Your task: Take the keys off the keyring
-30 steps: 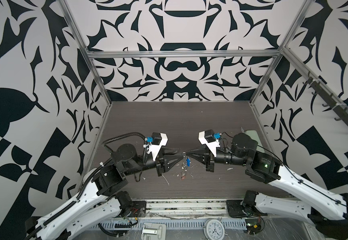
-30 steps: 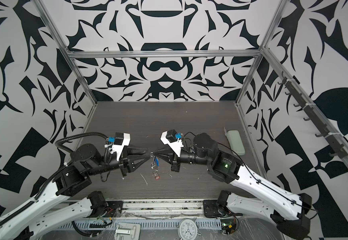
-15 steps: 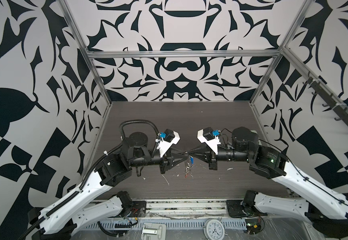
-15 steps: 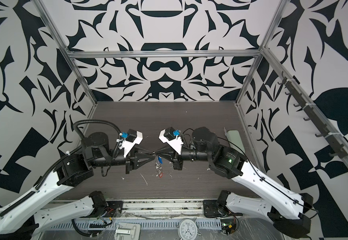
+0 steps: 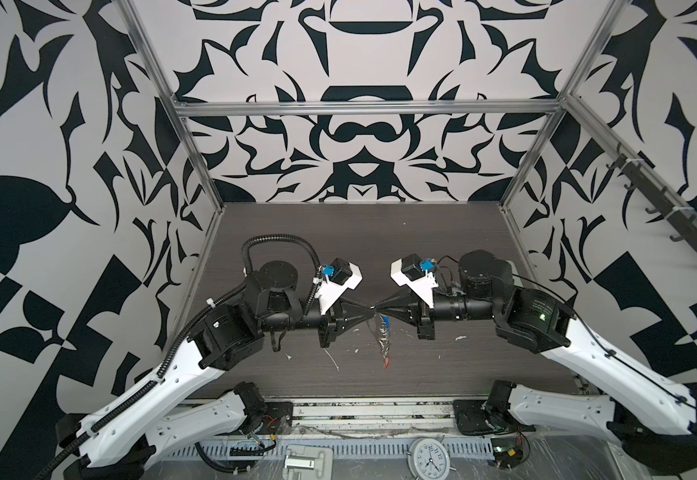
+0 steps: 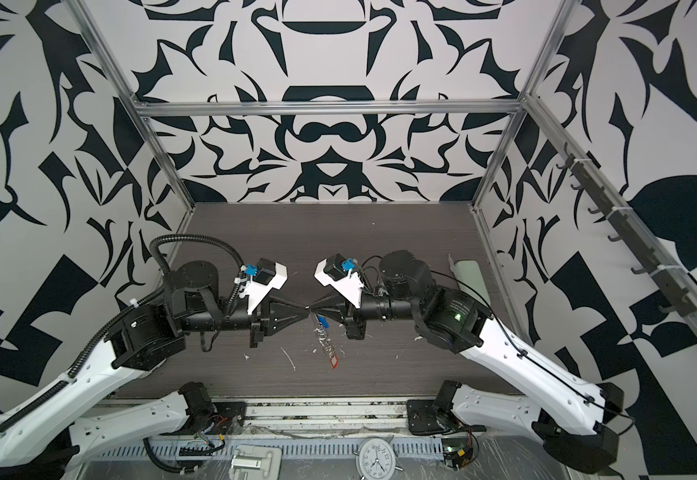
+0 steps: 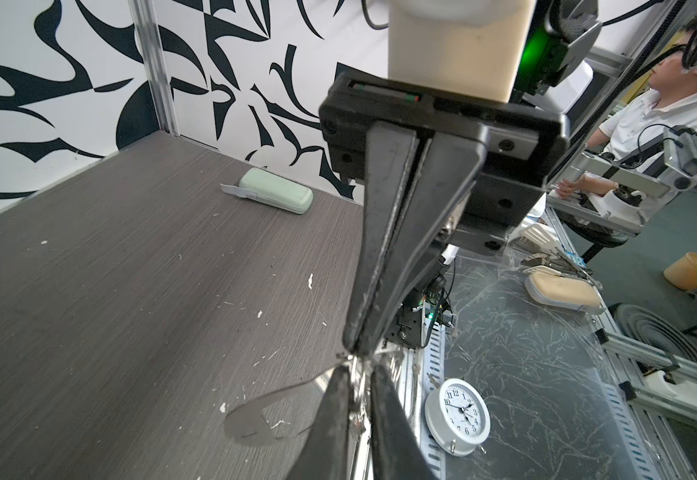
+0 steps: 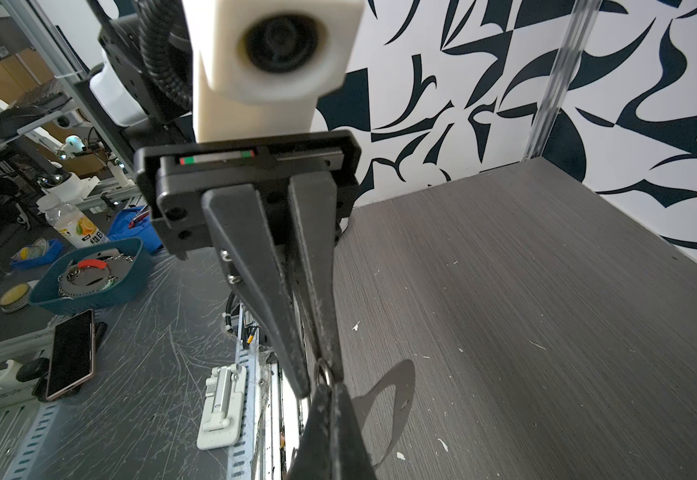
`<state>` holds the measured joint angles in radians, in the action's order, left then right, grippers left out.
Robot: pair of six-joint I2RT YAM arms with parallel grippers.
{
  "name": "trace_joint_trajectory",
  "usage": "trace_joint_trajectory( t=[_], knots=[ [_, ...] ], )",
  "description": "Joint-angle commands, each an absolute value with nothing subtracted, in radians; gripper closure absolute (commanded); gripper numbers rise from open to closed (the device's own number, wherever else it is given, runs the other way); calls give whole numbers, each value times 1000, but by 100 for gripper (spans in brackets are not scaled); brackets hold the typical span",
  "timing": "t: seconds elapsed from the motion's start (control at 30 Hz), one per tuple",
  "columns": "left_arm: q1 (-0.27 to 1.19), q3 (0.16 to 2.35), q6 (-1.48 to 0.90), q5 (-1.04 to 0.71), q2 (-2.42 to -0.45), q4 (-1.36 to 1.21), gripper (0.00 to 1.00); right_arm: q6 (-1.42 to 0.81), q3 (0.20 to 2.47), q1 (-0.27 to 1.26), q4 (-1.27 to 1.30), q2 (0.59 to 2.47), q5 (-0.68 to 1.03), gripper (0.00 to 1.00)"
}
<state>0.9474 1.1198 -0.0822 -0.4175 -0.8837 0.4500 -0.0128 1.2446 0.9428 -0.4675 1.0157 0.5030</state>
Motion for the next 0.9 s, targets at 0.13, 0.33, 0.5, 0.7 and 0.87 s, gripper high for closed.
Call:
trace_joint_trajectory(
  t=[0.13,0.33,0.5,0.7,0.87],
  knots=[
    [945,1142,-75,-427,-893,470,100,-2,1300,938,-440,1017,518,100],
    [945,1083,-106,-366,-841,363,100,-32,1257,938,-382,976,436,89],
    [944,989,-151,-298,-770,200,100,-76,1135,940,-249,903,352,66],
    [944,904,-203,-240,-711,55,100,-115,977,939,-70,820,264,62],
    [945,882,-229,-241,-705,14,100,-146,926,940,4,810,286,61]
  ],
)
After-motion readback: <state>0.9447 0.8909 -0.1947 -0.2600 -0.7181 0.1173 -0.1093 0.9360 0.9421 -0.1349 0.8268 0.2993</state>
